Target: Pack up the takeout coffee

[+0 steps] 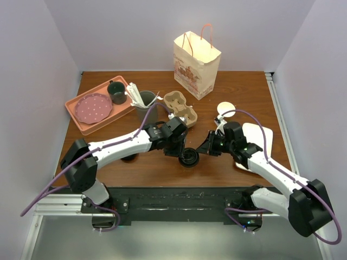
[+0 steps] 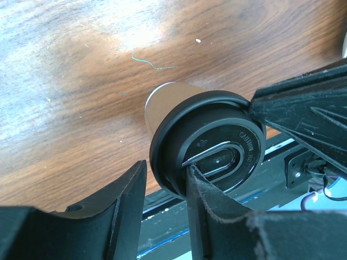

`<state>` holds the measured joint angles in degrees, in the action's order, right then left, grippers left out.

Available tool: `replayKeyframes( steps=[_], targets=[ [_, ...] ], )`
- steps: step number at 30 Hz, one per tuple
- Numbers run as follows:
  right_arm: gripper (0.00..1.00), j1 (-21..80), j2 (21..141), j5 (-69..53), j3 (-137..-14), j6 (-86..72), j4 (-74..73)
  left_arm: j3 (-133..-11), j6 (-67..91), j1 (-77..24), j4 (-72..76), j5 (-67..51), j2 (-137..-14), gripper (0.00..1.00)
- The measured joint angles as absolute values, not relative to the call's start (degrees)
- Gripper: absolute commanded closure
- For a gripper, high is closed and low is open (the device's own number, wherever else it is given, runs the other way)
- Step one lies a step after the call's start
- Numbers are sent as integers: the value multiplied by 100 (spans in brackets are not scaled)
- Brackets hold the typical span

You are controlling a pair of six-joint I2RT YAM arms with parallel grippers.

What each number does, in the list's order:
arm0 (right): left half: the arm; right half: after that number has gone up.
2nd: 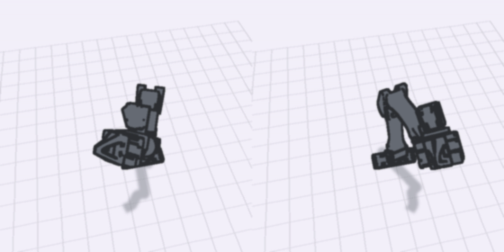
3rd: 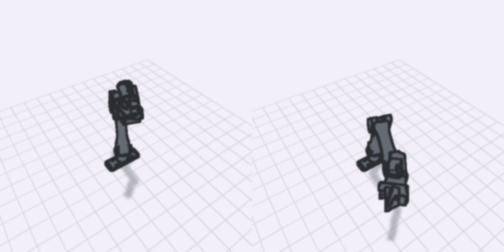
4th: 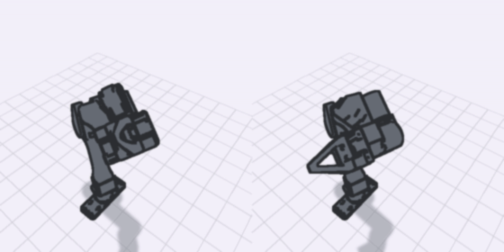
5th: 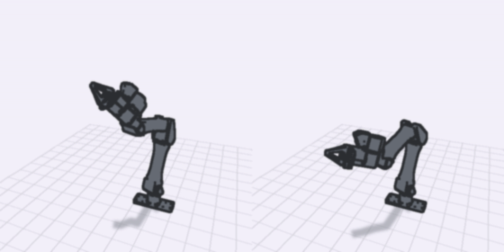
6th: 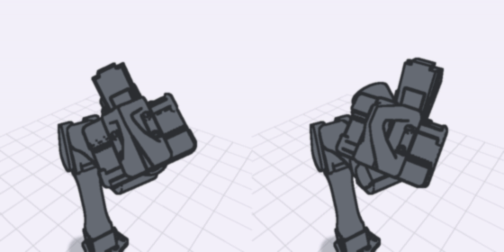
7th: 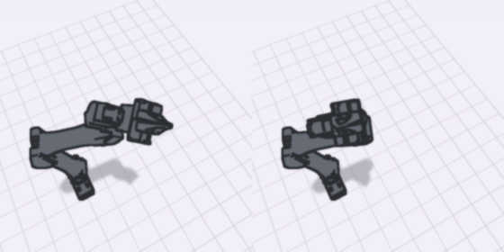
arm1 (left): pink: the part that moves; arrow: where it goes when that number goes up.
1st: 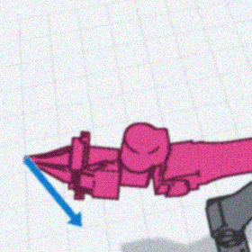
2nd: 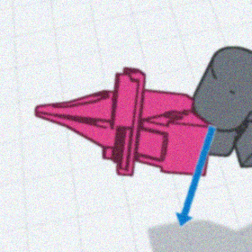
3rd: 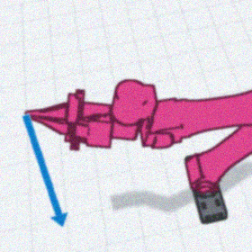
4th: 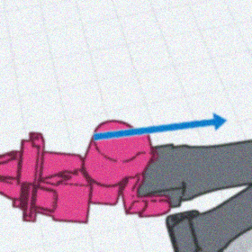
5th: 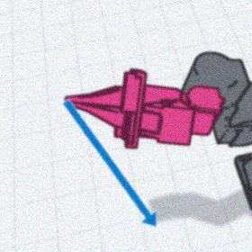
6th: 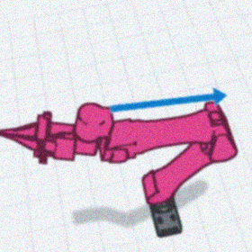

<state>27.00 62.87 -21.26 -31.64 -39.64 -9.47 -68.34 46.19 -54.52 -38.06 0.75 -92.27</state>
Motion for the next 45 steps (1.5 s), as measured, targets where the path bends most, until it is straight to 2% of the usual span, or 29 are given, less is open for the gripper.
replayKeyframes(
  steps=[6, 9, 13, 18, 29, 35, 45],
  targets=[
    [86, 2698, 6517, -2119, -3168, -3940, -445, -6825, 4917, -5439, -3741, -21, -9207, 59],
    [84, 2700, 6827, -2110, -3505, -3741, -563, -6914, 5068, -5439, -3789, -30, -9264, 55],
    [81, 2749, 7181, -1938, -4038, -3406, -947, -6997, 5183, -5441, -3951, -27, -9299, 44],
    [74, 2738, 7297, -1658, -4230, -3059, -1804, -7120, 5214, -5452, -4254, 8, -9312, 38],
    [64, 2738, 7155, -1422, -5391, -2895, -2886, -7795, 5190, -5452, -4908, 154, -9498, 34],
    [58, 2738, 6530, -1476, -5264, -3114, -3284, -7854, 5190, -5452, -4893, 148, -9498, 33],
    [53, 2738, 5454, -2045, -4027, -3868, -3216, -7900, 4582, -5457, -4547, -25, -9572, 38]
  ],
)
